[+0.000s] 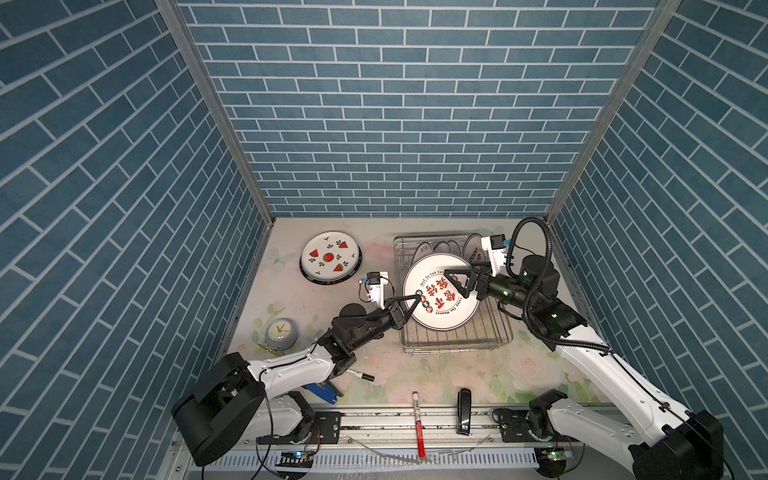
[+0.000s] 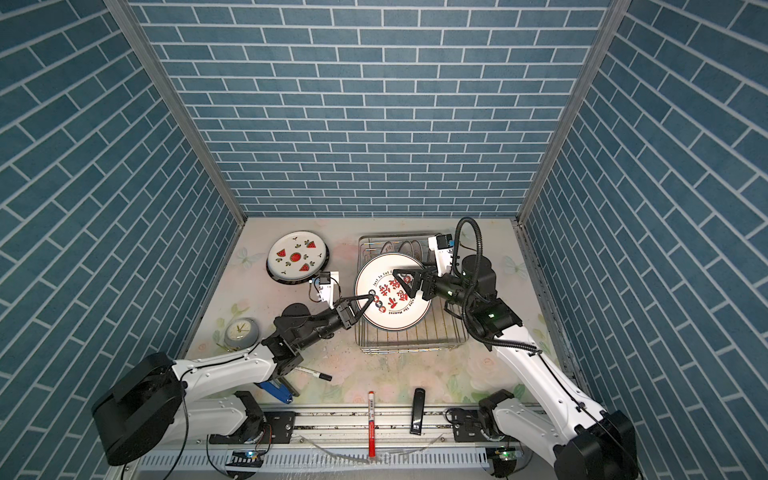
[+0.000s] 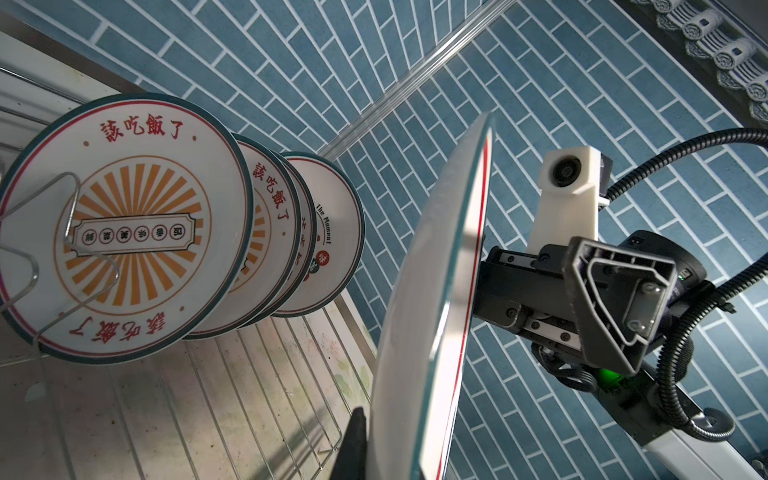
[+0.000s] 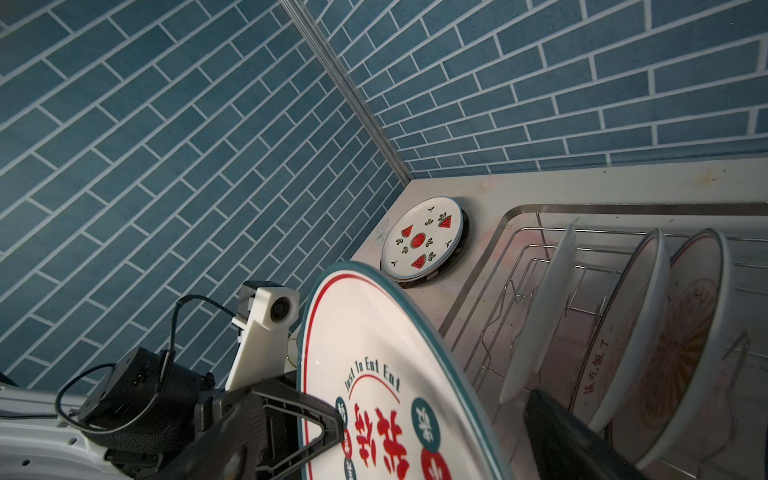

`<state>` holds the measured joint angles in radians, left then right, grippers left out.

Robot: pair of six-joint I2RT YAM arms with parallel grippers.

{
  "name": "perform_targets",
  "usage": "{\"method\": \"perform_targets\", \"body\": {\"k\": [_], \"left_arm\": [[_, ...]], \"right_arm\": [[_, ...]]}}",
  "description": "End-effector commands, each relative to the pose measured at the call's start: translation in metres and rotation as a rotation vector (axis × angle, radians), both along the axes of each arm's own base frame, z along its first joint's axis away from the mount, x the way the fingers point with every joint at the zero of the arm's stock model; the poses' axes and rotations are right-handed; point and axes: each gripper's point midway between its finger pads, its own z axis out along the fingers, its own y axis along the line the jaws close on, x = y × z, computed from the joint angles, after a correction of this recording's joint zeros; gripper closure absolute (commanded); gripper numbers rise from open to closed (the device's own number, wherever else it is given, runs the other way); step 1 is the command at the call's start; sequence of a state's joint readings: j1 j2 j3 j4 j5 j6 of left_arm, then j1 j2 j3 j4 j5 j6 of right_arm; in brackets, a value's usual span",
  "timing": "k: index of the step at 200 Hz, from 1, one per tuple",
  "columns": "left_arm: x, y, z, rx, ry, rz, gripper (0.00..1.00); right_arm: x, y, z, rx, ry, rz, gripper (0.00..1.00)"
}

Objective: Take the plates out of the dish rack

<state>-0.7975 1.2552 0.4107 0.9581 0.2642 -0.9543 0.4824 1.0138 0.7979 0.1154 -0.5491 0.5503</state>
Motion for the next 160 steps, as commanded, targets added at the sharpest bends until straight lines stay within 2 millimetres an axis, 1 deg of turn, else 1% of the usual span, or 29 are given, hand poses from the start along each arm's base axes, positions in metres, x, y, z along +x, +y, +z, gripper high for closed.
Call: {"method": "perform_targets", "body": {"k": [1, 14, 27, 37, 63, 90, 114, 128, 147, 160], "left_arm": [[-0.005, 0.001, 0.033, -0.090, -0.090, -0.033, 1.00], [0.000, 0.007, 0.039, -0.093, -0.119, -0.017, 1.00], [0.010, 0.016, 0.038, -0.087, -0.098, 0.005, 1.00], [0.014, 0.023, 0.040, -0.105, -0.105, 0.017, 1.00], [0.024, 0.044, 0.038, -0.143, -0.080, 0.061, 1.00], [0.032, 0.059, 0.030, -0.137, -0.051, 0.105, 1.00], [0.039, 0.079, 0.025, -0.140, -0.026, 0.164, 1.00], [0.044, 0.091, 0.019, -0.112, 0.006, 0.216, 1.00], [0.045, 0.101, 0.009, -0.049, 0.044, 0.276, 1.00], [0.044, 0.110, 0.002, -0.037, 0.071, 0.323, 1.00]], "right_arm": [[0.001, -0.002, 0.002, 0.003, -0.006, -0.022, 0.01], [0.003, -0.006, 0.003, -0.003, -0.032, -0.048, 0.01], [0.002, -0.008, 0.004, -0.009, -0.066, -0.054, 0.01], [0.003, -0.011, 0.003, -0.015, -0.069, -0.073, 0.01], [0.005, -0.013, 0.002, -0.029, -0.081, -0.092, 0.01], [0.011, -0.019, -0.002, -0.061, -0.093, -0.137, 0.01], [0.019, -0.022, 0.001, -0.082, -0.125, -0.169, 0.01], [0.020, -0.017, 0.004, -0.077, -0.132, -0.153, 0.01], [0.018, -0.005, 0.007, -0.063, -0.148, -0.092, 0.01], [0.016, 0.006, 0.005, -0.076, -0.161, -0.051, 0.02]]}}
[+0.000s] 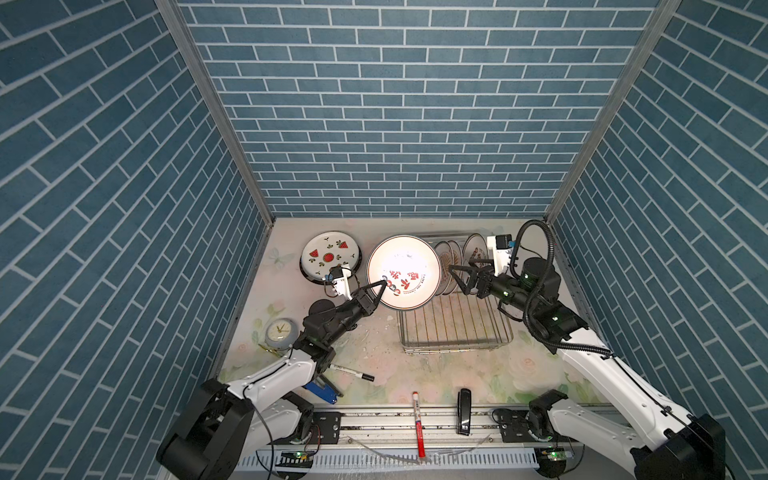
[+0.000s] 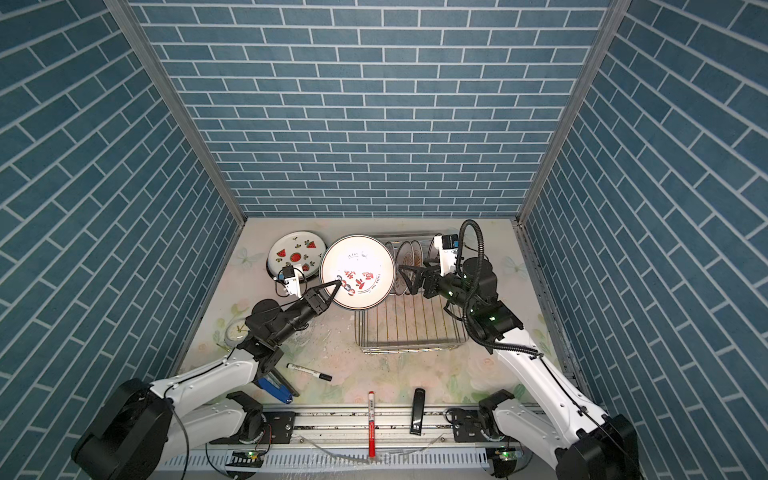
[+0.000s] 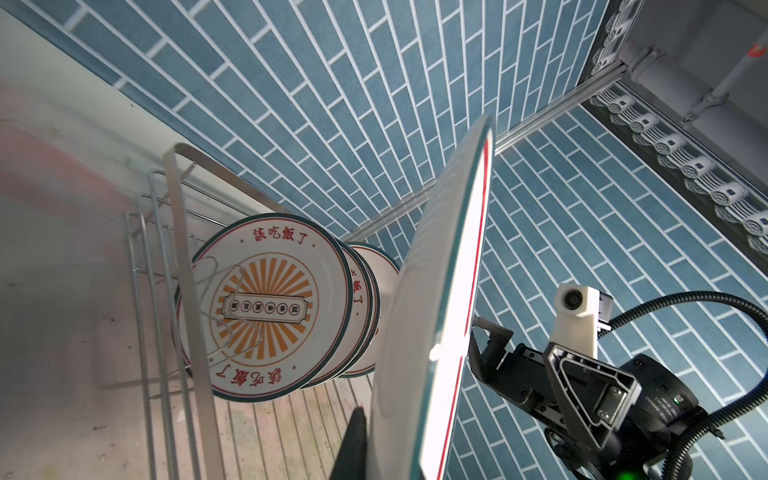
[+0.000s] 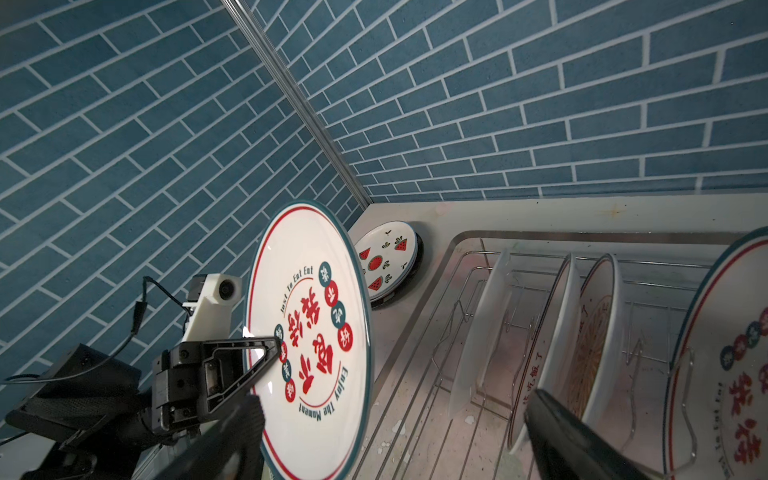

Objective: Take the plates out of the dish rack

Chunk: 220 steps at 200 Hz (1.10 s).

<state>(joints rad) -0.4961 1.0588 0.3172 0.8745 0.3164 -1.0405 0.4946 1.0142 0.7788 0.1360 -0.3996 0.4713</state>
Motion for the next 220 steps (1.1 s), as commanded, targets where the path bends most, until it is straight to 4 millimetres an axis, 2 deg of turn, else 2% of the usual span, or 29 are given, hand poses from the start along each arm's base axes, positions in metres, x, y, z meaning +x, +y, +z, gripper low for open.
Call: {"method": "perform_targets", "body": {"k": [1, 52, 84, 133, 170, 220], "left_arm": [[0.001, 0.015, -0.004, 0.026, 0.026, 0.078, 1.00], [-0.005, 0.051, -0.017, 0.093, 0.083, 0.235, 1.00], [-0.005, 0.075, -0.035, 0.101, 0.155, 0.350, 1.00], [-0.004, 0.089, -0.046, 0.088, 0.203, 0.397, 1.00], [-0.004, 0.108, -0.079, 0.019, 0.325, 0.477, 1.00], [-0.004, 0.112, -0.098, 0.021, 0.402, 0.503, 1.00]], "right_arm": [[-0.002, 0.018, 0.012, -0.016, -0.081, 0.074, 0.02], [-0.009, 0.061, -0.005, -0.171, -0.128, 0.135, 0.01], [-0.013, 0.081, -0.005, -0.217, -0.168, 0.176, 0.01], [-0.006, 0.105, -0.024, -0.289, -0.130, 0.210, 0.01], [-0.005, 0.119, -0.036, -0.362, -0.129, 0.208, 0.01], [-0.006, 0.138, -0.042, -0.424, -0.132, 0.264, 0.01]]}}
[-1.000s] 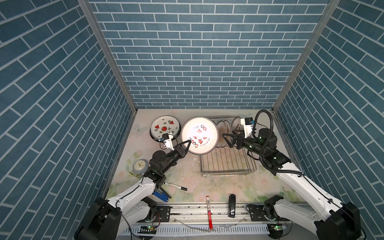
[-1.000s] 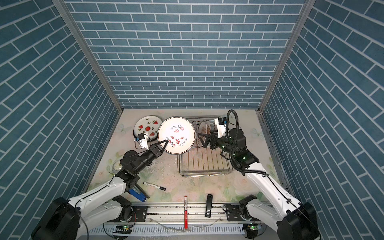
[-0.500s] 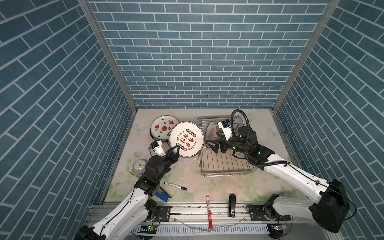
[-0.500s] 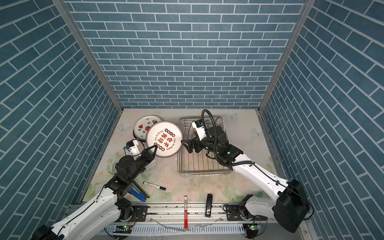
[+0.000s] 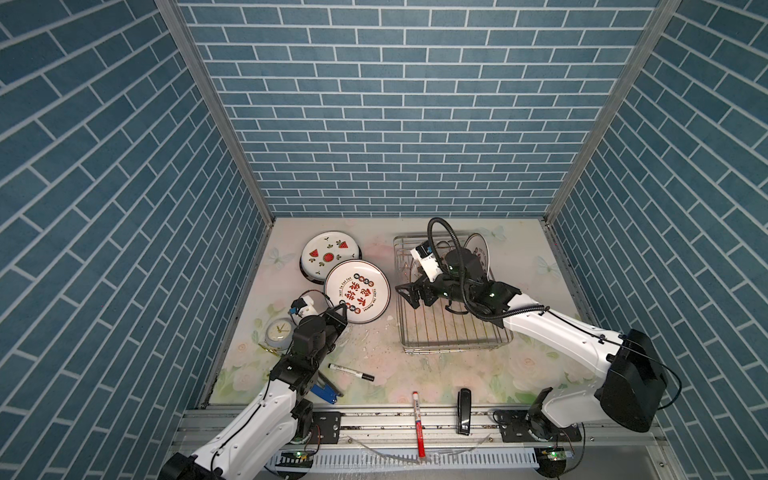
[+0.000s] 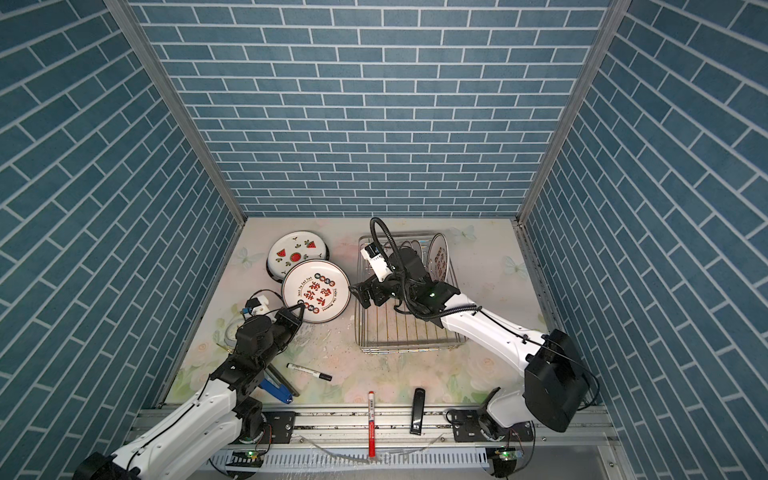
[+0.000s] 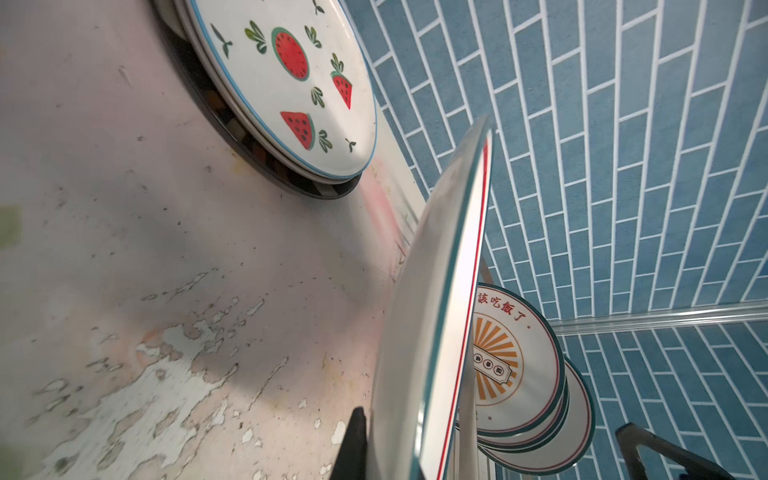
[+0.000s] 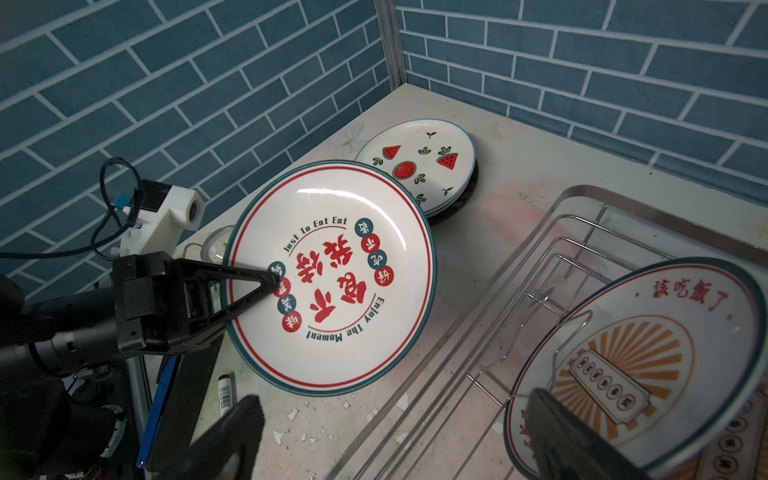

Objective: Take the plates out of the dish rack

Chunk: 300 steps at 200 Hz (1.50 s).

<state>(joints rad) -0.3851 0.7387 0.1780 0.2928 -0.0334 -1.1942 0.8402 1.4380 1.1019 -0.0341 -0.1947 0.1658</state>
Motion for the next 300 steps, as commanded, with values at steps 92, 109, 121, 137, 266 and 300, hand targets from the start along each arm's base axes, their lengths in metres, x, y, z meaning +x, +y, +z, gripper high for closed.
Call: {"method": "perform_targets", "body": {"k": [92, 109, 121, 137, 266, 300], "left_arm": [[0.007, 0.006, -0.031, -0.072, 0.111, 0.072, 1.00], [0.006, 0.007, -0.038, -0.080, 0.148, 0.082, 1.00], [0.007, 0.007, -0.040, -0.079, 0.158, 0.081, 1.00], [0.007, 0.009, -0.042, -0.073, 0.174, 0.090, 1.00], [0.011, 0.004, -0.068, -0.065, 0.287, 0.095, 0.91], [0.010, 0.005, -0.076, -0.061, 0.316, 0.102, 0.86]], "right_arm": [[-0.018, 0.044, -0.019, -0.172, -0.016, 0.157, 0.02], [-0.016, 0.046, -0.025, -0.205, -0.006, 0.152, 0.02], [-0.015, 0.048, -0.027, -0.212, -0.003, 0.153, 0.02], [-0.014, 0.051, -0.031, -0.221, 0.008, 0.157, 0.02], [-0.016, 0.071, -0.061, -0.279, 0.055, 0.191, 0.04], [-0.018, 0.075, -0.067, -0.276, 0.068, 0.201, 0.05]]}}
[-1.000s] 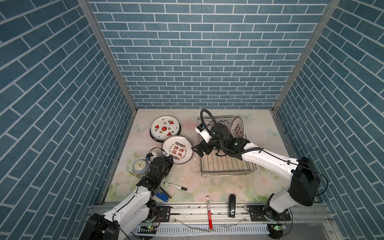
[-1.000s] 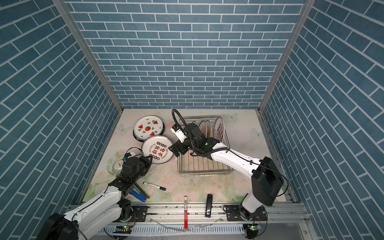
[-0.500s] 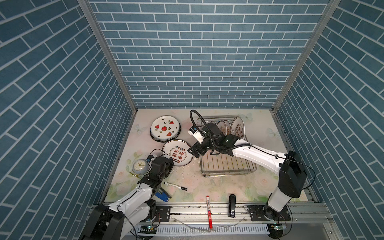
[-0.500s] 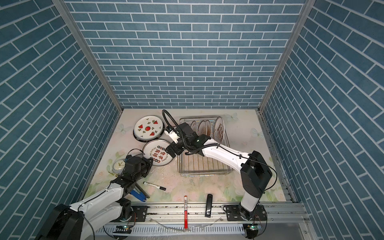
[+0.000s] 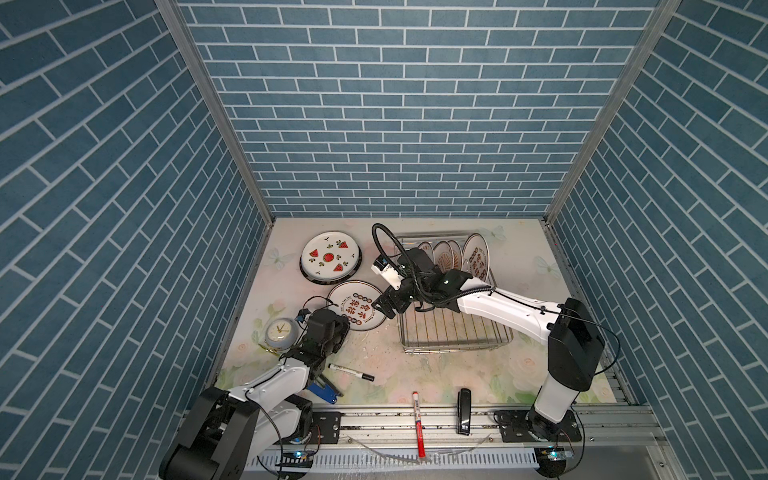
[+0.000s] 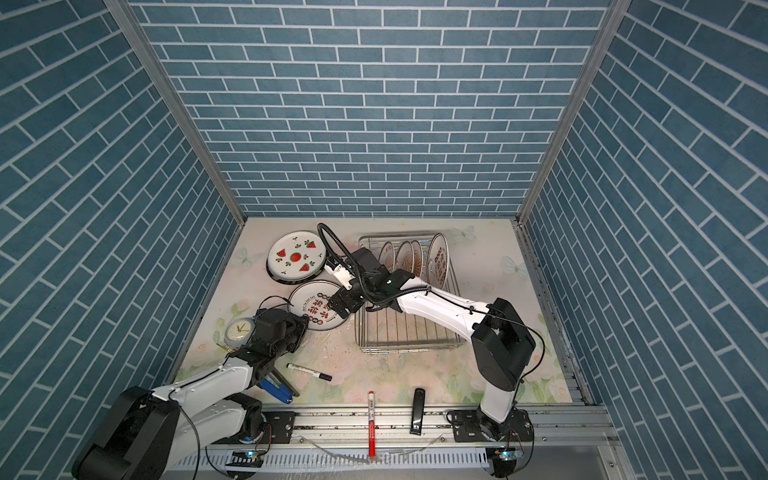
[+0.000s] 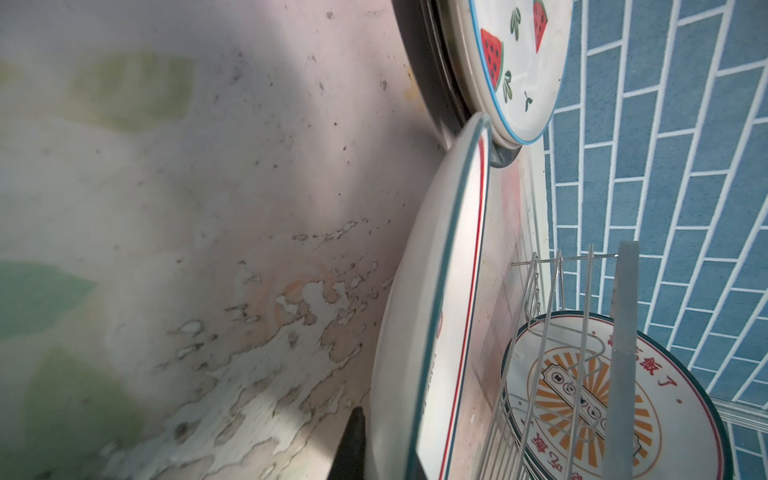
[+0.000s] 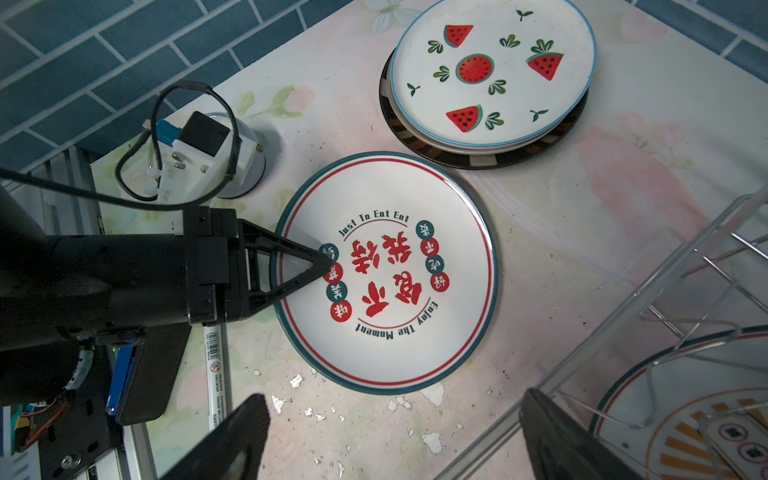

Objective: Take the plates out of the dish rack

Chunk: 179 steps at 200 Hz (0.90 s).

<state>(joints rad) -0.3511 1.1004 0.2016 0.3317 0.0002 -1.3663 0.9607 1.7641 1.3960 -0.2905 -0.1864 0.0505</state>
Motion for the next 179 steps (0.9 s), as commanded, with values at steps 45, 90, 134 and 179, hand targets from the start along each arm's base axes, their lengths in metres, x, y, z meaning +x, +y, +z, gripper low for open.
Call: {"method": "perform_targets", "body": {"k": [45, 90, 134, 179], "left_arm": [[0.009, -0.002, 0.001, -0.005, 0.006, 0.007, 0.76], [0.009, -0.003, -0.006, -0.006, 0.022, 0.007, 0.70], [0.009, -0.002, -0.009, -0.001, 0.036, 0.008, 0.63], [0.009, -0.001, -0.009, 0.006, 0.035, 0.013, 0.48]], "right_arm": [[0.000, 0.012, -0.002, 0.000, -0.008, 0.029, 0.05], [0.000, 0.020, -0.007, 0.014, 0.013, 0.033, 0.05], [0.002, 0.021, -0.012, 0.007, 0.021, 0.027, 0.05], [0.003, 0.020, -0.013, 0.002, 0.015, 0.020, 0.05]]}}
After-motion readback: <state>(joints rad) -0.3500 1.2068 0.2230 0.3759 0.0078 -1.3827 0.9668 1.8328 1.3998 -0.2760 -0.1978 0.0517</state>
